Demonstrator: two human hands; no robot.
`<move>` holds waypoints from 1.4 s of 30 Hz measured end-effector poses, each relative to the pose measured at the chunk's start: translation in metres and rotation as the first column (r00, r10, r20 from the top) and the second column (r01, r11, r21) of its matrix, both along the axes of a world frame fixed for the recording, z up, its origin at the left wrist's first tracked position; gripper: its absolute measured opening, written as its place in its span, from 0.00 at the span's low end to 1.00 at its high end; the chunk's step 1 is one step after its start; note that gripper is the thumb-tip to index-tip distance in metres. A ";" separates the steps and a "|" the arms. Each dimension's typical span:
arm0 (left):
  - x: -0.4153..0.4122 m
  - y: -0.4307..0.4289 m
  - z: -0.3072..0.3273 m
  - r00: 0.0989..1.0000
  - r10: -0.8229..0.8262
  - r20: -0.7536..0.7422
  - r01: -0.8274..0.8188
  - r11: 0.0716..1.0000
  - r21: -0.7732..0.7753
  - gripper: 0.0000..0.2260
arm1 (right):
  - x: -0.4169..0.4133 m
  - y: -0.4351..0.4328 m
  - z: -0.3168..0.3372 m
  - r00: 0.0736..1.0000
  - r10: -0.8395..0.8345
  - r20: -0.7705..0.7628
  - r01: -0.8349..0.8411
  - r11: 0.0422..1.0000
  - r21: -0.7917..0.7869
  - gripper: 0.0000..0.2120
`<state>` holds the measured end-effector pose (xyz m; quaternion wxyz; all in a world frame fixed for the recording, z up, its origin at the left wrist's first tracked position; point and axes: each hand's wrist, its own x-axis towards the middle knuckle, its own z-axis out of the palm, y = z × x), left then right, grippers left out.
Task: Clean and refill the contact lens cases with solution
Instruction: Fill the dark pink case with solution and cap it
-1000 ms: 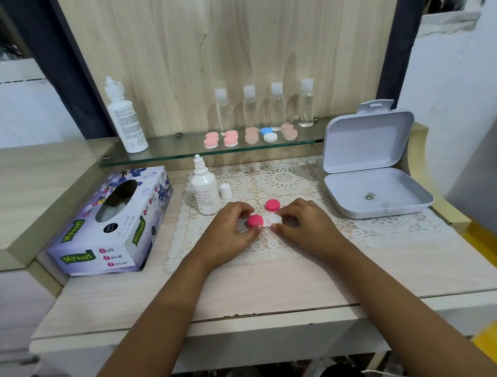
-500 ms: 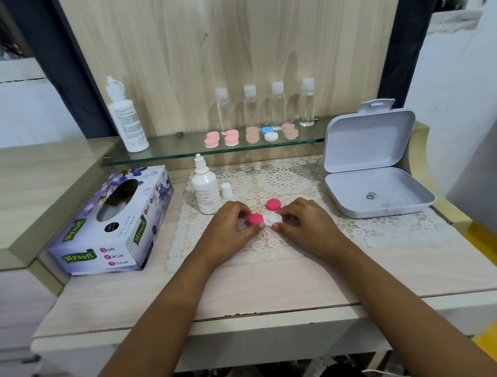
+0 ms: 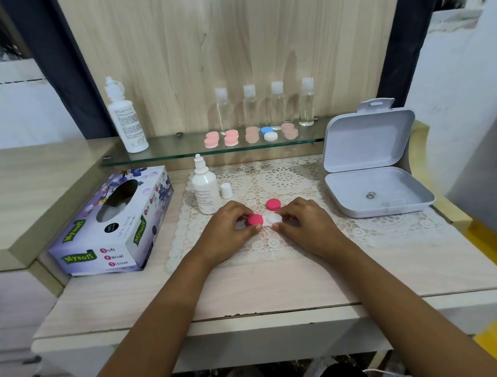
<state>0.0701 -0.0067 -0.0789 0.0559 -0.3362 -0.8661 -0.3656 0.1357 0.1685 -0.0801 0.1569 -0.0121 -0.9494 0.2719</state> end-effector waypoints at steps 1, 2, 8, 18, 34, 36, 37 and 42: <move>0.000 -0.001 0.001 1.000 -0.007 -0.002 0.007 1.000 -0.001 0.11 | 0.000 0.000 0.000 1.000 0.003 -0.002 -0.003 1.000 0.002 0.14; 0.000 -0.001 0.001 1.000 -0.011 -0.004 0.011 1.000 -0.003 0.11 | 0.000 0.000 0.000 1.000 0.005 -0.002 -0.005 1.000 0.000 0.15; 0.001 -0.001 -0.002 0.999 0.019 -0.027 -0.019 1.000 -0.011 0.10 | 0.000 0.000 0.001 1.000 0.014 0.012 -0.014 0.999 -0.031 0.15; 0.000 0.000 -0.004 1.000 0.023 -0.009 -0.023 1.000 0.007 0.09 | -0.010 0.014 0.020 0.994 -0.060 0.092 0.078 0.975 -0.209 0.16; -0.001 -0.002 -0.004 1.000 0.003 0.017 -0.003 1.000 0.010 0.08 | -0.044 0.021 0.030 0.958 0.181 0.221 -0.224 0.956 0.187 0.17; -0.001 -0.002 -0.004 1.000 0.004 0.016 -0.004 1.000 0.008 0.08 | -0.041 0.022 0.029 0.972 0.146 0.182 -0.176 0.971 0.161 0.17; -0.001 -0.002 -0.004 1.000 0.004 0.014 -0.004 1.000 0.008 0.08 | -0.039 0.022 0.029 0.978 0.124 0.166 -0.145 0.981 0.125 0.17; -0.001 -0.002 -0.005 1.000 0.000 0.021 -0.001 1.000 0.010 0.08 | -0.023 0.023 0.031 0.995 0.037 0.092 -0.019 0.982 -0.187 0.17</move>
